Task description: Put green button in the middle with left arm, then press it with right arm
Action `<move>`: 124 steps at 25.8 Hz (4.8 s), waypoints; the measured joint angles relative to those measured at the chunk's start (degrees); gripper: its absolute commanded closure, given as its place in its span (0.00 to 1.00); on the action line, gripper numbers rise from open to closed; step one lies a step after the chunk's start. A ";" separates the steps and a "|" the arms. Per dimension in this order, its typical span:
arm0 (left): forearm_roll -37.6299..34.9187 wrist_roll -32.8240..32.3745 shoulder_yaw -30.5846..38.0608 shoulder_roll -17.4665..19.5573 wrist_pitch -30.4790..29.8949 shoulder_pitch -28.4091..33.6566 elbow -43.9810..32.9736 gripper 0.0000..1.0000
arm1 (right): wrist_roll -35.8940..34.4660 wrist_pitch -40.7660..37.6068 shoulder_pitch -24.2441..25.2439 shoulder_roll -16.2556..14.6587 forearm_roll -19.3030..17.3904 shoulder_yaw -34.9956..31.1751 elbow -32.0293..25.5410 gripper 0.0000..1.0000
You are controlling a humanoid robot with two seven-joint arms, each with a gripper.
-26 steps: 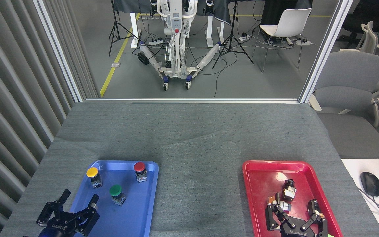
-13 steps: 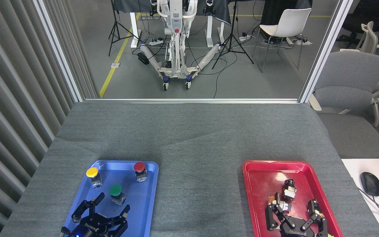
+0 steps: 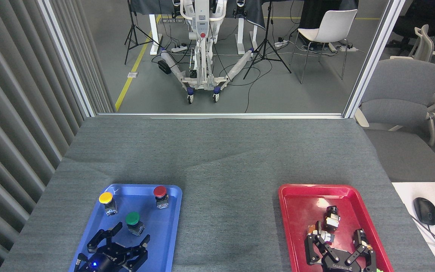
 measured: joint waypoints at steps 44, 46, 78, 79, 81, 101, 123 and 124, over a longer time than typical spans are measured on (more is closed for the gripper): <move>4.27 -2.57 -3.81 -6.56 -6.87 -6.13 -4.86 0.82 | 0.01 -0.01 0.10 -0.04 -0.22 -0.21 0.27 0.00; 4.23 -3.55 -6.10 -8.25 -6.72 -7.00 -4.58 0.82 | 0.01 0.00 0.10 -0.04 -0.22 -0.21 0.27 0.00; -0.08 4.39 -23.20 -18.04 9.90 -11.84 11.29 0.82 | 0.38 0.01 -0.02 -0.06 -0.20 -0.21 0.24 0.00; -0.11 4.73 -23.21 -18.16 10.11 -11.92 11.62 0.82 | 0.48 0.01 -0.04 -0.03 -0.20 -0.21 0.24 0.00; -0.16 5.27 -23.28 -18.31 10.51 -11.93 12.54 0.81 | 0.51 0.09 -0.11 0.00 -0.21 -0.21 0.24 0.00; -0.17 6.29 -26.43 -18.30 9.67 -12.93 14.16 0.00 | 0.16 0.29 -0.51 -0.14 -0.22 -0.21 0.21 0.00; 0.76 5.39 -15.94 -3.98 11.91 -3.05 -12.82 0.00 | 0.01 1.15 -0.44 -0.14 -0.06 -0.21 0.19 0.00; 0.78 5.38 -13.78 -3.32 11.81 -2.92 -12.96 0.00 | 0.00 1.15 -0.48 -0.15 -0.05 -0.21 0.19 0.00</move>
